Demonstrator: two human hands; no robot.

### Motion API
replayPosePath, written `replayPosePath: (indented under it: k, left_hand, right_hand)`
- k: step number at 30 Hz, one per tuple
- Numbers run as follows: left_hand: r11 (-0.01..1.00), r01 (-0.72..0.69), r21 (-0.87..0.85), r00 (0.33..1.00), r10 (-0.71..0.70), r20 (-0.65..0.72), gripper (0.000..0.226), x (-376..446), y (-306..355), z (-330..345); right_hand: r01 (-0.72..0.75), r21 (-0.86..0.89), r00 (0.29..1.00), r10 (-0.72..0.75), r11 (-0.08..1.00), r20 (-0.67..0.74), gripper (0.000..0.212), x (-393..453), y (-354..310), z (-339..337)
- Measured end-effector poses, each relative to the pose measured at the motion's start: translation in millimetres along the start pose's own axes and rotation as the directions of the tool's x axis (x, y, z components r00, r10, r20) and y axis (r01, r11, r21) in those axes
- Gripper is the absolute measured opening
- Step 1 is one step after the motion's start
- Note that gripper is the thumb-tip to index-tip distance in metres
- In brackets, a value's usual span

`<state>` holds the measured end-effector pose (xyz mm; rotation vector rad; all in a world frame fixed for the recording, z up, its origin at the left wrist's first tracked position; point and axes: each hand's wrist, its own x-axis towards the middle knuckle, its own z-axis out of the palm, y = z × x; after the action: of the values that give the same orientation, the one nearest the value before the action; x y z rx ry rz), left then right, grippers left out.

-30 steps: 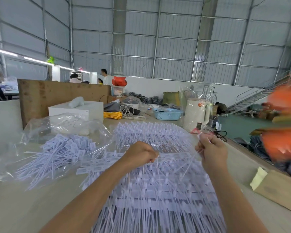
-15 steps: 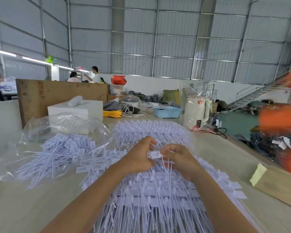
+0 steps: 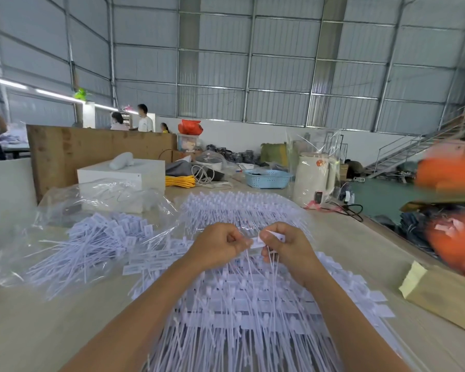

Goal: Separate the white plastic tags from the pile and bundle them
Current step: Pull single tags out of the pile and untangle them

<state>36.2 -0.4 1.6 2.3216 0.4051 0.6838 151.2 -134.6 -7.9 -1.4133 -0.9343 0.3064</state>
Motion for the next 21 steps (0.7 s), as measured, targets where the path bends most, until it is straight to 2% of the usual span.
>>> replayPosePath:
  k: [3,9,13,18,21]
  left_hand:
    - [0.995,0.018,0.098,0.999,-0.022,0.044,0.028,-0.6,2.6,-2.1]
    - [0.999,-0.027,0.036,1.0,0.027,0.007,0.031,-1.8,3.5,-1.1]
    - [1.0,-0.003,-0.018,1.0,0.003,0.001,0.031,-0.2,4.9,0.1]
    - [0.966,0.085,-0.245,0.996,-0.082,0.02,0.035,0.1,9.2,-0.5]
    - [0.929,0.155,-0.336,0.988,-0.147,0.05,0.034,0.1,10.6,-2.6]
  right_hand:
    - [0.033,0.024,0.999,-0.033,0.999,0.015,0.012,-1.6,-4.0,0.3]
    - [0.036,-0.056,0.992,-0.029,0.998,0.122,0.01,-7.3,-6.4,1.5]
    - [0.069,-0.128,0.994,-0.057,0.989,0.095,0.008,-6.6,-6.9,3.0]
    - [0.092,-0.177,0.996,-0.087,0.98,0.035,0.015,-4.0,-6.5,7.0]
    - [0.137,-0.288,0.99,-0.138,0.948,0.016,0.018,-3.8,-6.7,9.8]
